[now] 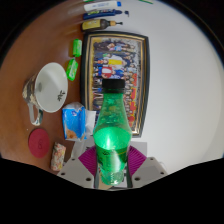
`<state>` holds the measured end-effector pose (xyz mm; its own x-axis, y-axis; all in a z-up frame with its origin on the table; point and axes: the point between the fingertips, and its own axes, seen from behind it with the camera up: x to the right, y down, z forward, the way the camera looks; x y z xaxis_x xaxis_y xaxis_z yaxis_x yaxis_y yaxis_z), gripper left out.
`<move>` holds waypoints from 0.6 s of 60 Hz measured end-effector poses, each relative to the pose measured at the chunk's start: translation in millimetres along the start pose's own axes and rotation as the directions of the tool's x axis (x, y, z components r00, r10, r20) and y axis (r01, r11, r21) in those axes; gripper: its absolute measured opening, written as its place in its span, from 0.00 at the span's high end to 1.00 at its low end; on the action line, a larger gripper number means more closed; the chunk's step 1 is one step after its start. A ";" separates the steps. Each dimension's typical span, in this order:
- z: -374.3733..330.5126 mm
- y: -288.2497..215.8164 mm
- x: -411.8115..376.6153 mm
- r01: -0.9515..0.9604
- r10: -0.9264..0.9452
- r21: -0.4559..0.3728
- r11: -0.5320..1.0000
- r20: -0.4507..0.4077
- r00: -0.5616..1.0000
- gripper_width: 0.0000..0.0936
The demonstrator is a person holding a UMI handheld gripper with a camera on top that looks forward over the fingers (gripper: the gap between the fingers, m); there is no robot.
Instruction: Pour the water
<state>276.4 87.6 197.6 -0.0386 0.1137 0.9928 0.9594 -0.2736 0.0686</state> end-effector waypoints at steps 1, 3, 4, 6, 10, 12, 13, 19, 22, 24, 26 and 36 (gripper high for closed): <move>1.5 -0.9 -0.1 0.035 -0.035 -0.002 0.999 -0.006 0.999 0.61; 4.4 -2.5 -0.4 0.100 -0.100 -0.005 0.995 -0.018 0.995 0.61; 6.0 -3.2 -1.5 0.130 -0.130 -0.007 0.991 -0.021 0.991 0.61; 10.1 -3.6 -4.5 0.187 -0.187 -0.007 0.982 -0.023 0.982 0.60; 14.7 -6.4 -9.0 0.289 -0.289 -0.008 0.957 -0.028 0.957 0.60; 16.5 -7.1 -9.5 0.331 -0.331 -0.011 0.944 -0.034 0.943 0.61; 17.2 -7.0 -9.8 0.350 -0.350 -0.014 0.937 -0.038 0.936 0.60; 18.8 -14.3 -14.8 0.434 -0.434 0.007 0.901 -0.045 0.900 0.60; 18.9 -16.4 -17.9 0.460 -0.459 0.015 0.888 -0.044 0.887 0.60; 19.3 -16.8 -19.3 0.466 -0.465 0.018 0.885 -0.039 0.885 0.60; 19.5 -15.8 -20.1 0.460 -0.460 0.019 0.888 -0.031 0.888 0.60; 14.2 -15.2 -10.9 0.355 -0.354 0.032 0.934 -0.012 0.935 0.60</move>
<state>266.2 104.1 184.3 -0.3795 0.1917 0.9051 0.8919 -0.1845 0.4130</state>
